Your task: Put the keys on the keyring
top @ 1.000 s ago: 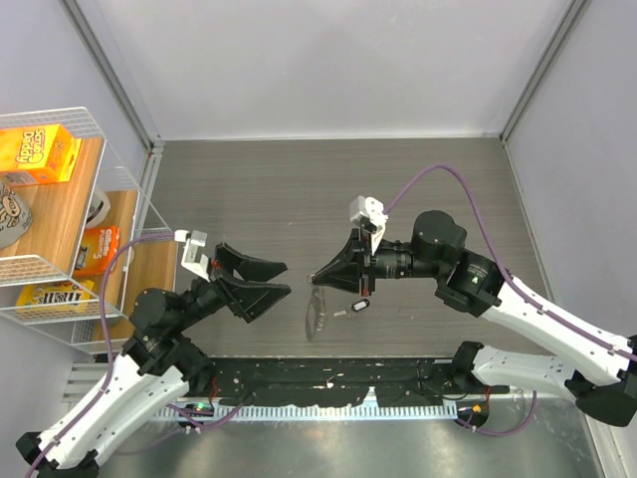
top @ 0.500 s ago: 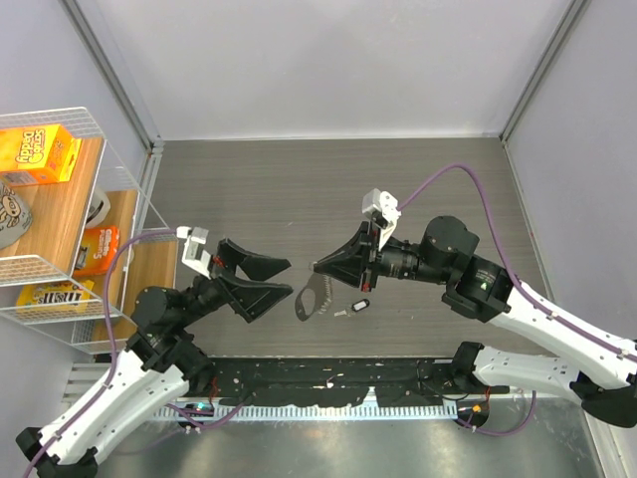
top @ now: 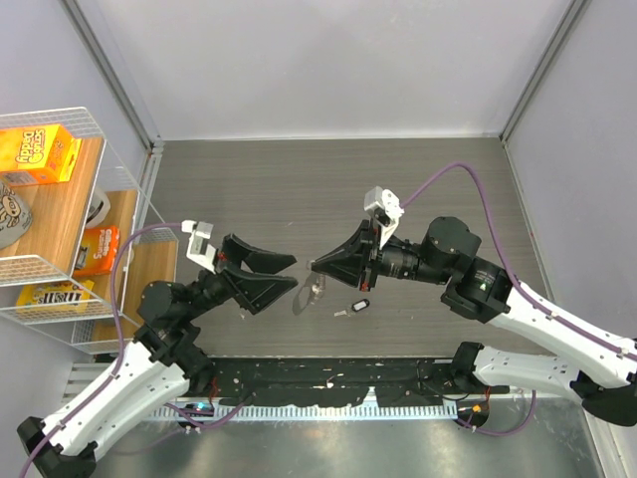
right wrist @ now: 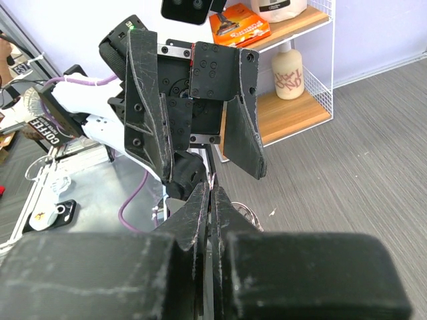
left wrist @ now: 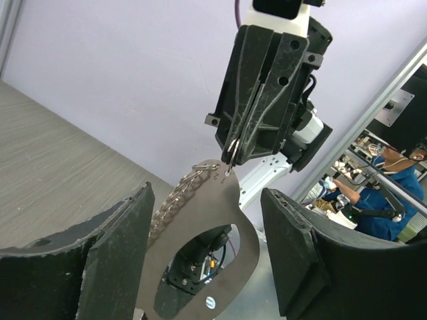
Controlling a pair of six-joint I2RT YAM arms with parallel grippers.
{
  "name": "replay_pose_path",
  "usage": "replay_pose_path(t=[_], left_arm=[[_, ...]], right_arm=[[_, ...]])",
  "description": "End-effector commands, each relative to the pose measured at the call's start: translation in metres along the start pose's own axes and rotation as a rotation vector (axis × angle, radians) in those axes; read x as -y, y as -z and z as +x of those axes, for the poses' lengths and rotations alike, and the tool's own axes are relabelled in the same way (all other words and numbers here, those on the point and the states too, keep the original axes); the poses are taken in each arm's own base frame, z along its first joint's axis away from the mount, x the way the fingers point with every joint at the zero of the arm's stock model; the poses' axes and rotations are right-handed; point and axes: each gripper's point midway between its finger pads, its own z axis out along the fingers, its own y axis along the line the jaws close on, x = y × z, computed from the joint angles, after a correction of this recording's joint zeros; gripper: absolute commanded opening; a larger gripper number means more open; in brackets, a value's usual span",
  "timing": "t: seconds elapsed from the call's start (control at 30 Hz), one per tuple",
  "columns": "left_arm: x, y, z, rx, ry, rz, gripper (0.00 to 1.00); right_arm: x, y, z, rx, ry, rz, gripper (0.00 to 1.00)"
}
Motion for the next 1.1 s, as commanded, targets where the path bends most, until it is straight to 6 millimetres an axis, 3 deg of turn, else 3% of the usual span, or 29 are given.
replay_pose_path(t=[0.0,0.13,0.43,1.07], left_arm=[[0.027,-0.003,-0.022,0.065,-0.067,0.11,0.68],[0.033,-0.005,-0.021,0.052,-0.075,0.152,0.57],[0.048,-0.008,-0.019,0.018,-0.075,0.239,0.43],[0.051,-0.011,-0.023,0.021,-0.089,0.252,0.24]], right_arm=[[-0.018,-0.002,-0.031,0.088,0.009,-0.069,0.05],[-0.021,-0.004,-0.031,0.072,-0.016,-0.083,0.05],[-0.024,-0.009,-0.036,0.065,-0.055,-0.097,0.05],[-0.025,-0.014,-0.028,0.025,-0.094,-0.113,0.05]])
